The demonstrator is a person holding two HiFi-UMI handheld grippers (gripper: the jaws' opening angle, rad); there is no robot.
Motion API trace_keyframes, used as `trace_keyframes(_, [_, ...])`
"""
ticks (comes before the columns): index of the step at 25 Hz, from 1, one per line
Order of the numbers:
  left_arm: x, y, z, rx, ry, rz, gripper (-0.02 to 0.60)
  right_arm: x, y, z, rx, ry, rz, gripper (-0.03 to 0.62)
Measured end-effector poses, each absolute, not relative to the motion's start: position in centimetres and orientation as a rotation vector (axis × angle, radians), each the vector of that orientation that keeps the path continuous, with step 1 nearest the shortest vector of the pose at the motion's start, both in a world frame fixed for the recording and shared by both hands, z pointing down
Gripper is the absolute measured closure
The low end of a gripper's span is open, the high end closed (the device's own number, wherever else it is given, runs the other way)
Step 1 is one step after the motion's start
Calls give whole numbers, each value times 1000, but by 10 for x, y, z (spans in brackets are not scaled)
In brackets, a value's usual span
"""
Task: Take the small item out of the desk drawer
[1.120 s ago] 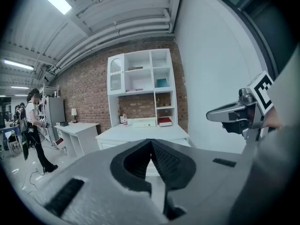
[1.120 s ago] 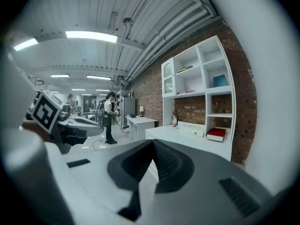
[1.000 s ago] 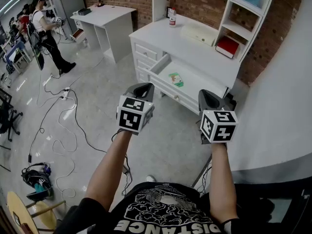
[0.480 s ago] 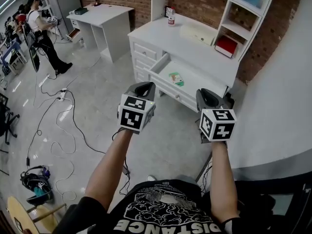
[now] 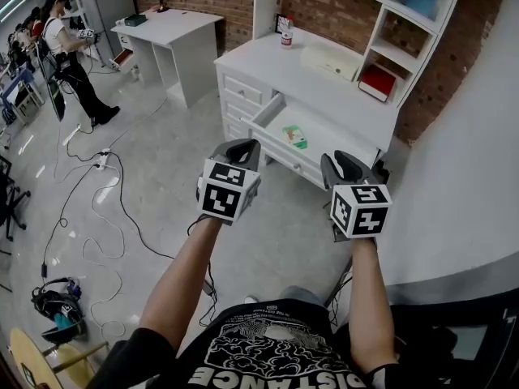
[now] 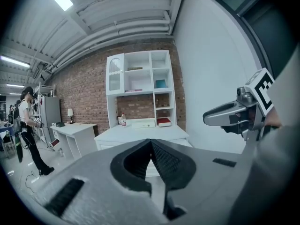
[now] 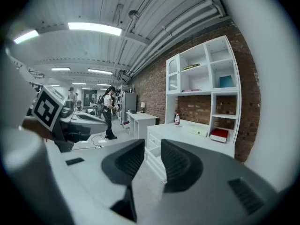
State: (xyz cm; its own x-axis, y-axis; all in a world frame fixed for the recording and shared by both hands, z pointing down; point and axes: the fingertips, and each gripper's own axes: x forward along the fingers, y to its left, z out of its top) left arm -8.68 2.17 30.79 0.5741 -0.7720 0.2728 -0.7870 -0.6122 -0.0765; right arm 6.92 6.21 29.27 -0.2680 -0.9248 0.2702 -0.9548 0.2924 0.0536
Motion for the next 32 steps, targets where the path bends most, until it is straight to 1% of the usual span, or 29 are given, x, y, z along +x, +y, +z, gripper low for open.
trace_keyframes(11, [-90,-3,306,2735,-1394,438,577,65,36,300,1692,-2337,191,427])
trace_keyframes(22, [-64,-70,312,2709,-1420,476,575,94,-35,311,1673,-2349,227,388])
trace_keyframes(26, [-48,-100,320,2686,-1419,482,575,112,-65,322,1662,-2347,258,365])
trace_keyframes(32, [-29,-139,327,2647,-1450,493,575,134,-105,337,1612,-2342,291,353])
